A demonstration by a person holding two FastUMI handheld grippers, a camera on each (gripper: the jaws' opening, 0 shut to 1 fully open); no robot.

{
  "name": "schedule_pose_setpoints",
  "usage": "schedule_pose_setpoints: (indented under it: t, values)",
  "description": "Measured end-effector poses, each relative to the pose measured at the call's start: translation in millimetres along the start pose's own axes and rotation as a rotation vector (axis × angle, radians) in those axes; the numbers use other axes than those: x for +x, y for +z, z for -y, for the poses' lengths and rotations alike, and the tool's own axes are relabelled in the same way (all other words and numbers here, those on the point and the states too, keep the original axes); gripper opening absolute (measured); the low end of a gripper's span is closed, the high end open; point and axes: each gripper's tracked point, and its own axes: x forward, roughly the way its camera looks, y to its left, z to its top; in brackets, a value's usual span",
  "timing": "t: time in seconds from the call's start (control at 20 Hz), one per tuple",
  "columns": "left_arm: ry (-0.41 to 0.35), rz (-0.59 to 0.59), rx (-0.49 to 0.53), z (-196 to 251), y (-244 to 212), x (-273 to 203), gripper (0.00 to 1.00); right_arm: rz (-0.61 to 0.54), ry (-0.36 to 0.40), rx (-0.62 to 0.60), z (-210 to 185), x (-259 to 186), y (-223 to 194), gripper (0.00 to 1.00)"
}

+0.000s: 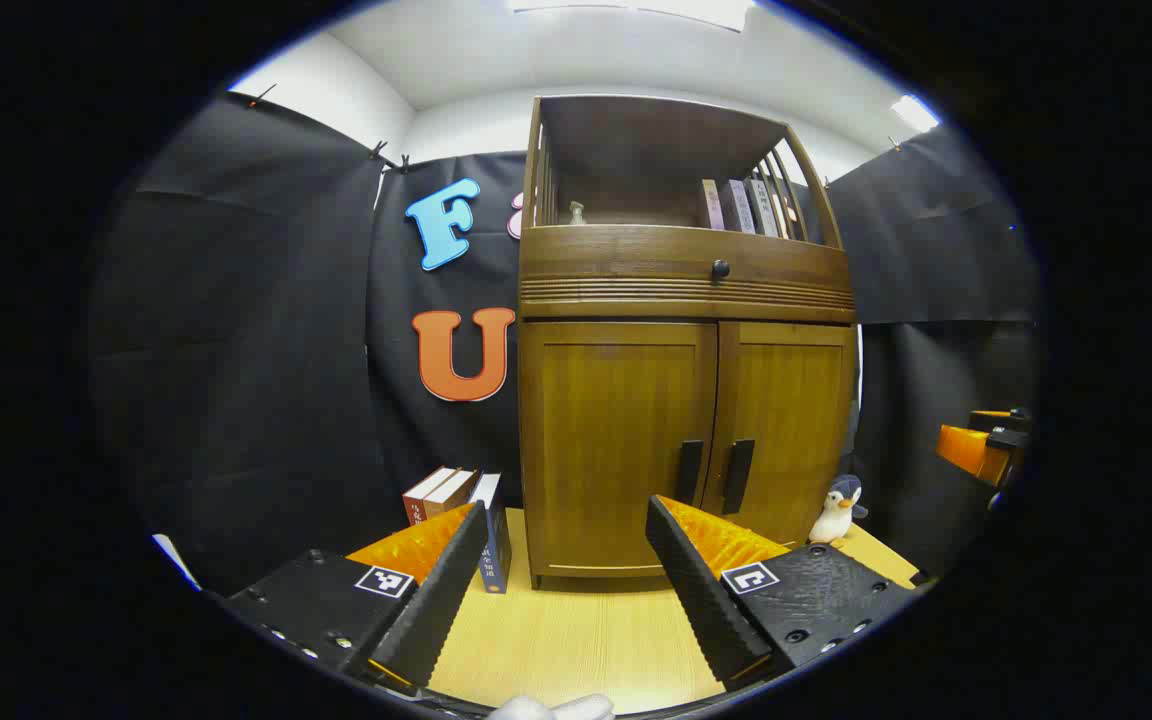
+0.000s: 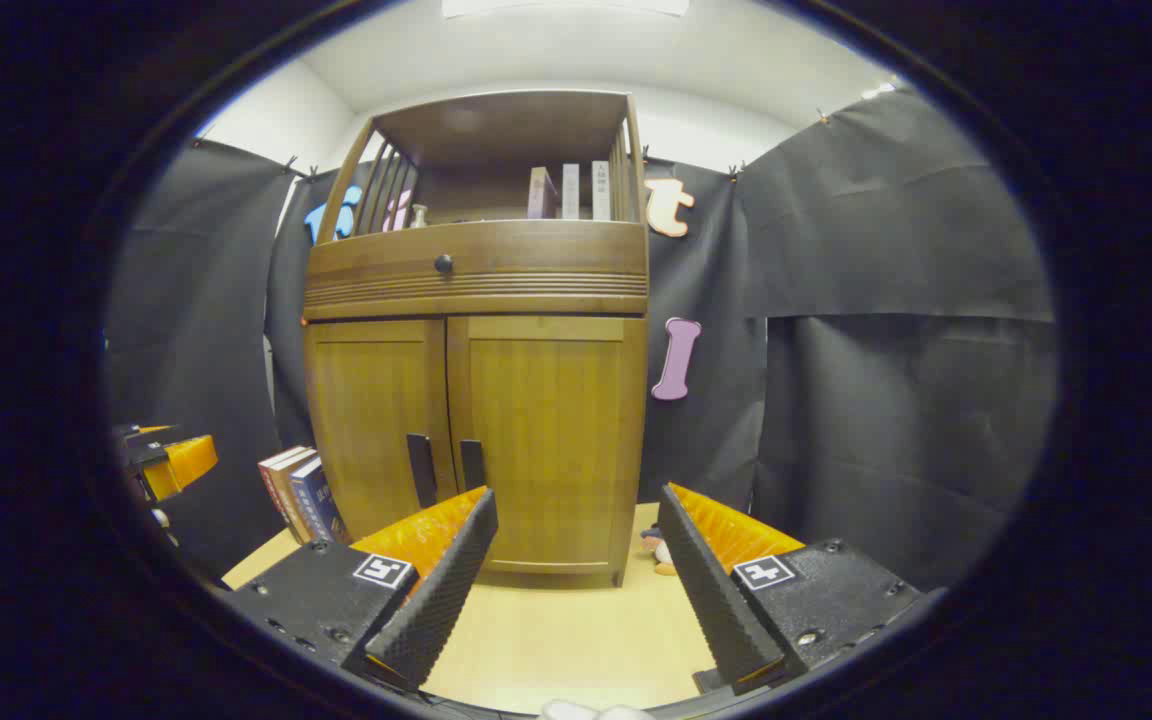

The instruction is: Open the right door of the double-door shoe cabinet with the right hand, and open the left door with the left hand.

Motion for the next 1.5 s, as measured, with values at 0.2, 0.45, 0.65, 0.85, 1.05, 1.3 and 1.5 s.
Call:
schedule_pose_setpoints:
  t: [0.2, 0.45, 0.65, 0.85, 1.05, 1.3, 1.5]
  values:
    - [-0.010, 0.011, 0.010, -6.1, 4.9, 2.3, 0.96, -0.009, -0.001, -0.009, -10.9, 2.6, 1.4, 1.00]
    - [-0.022, 0.000, 0.027, -9.1, 2.4, 3.3, 0.96, -0.005, -0.007, -0.019, -18.5, -0.4, 2.6, 1.00]
    - [-0.022, -0.002, 0.031, -9.9, 1.6, 3.1, 0.96, -0.017, -0.008, -0.019, -18.4, 1.8, 1.7, 1.00]
    - [-0.007, -0.002, 0.047, -12.7, 4.2, 1.1, 0.96, -0.018, -0.009, -0.020, -16.2, 10.5, 1.2, 1.00]
    - [-0.001, -0.005, 0.050, -9.3, 8.6, -0.7, 0.96, -0.019, 0.015, -0.024, -20.0, 30.9, -4.0, 1.00]
    - [0.000, -0.014, 0.055, 2.6, 13.8, 3.1, 0.96, -0.026, 0.030, -0.020, -31.7, 74.9, -12.7, 1.00]
    - [0.026, -0.014, 0.068, 9.9, 15.9, 3.8, 0.96, -0.037, 0.061, -0.014, -50.4, 120.3, -23.9, 1.00]
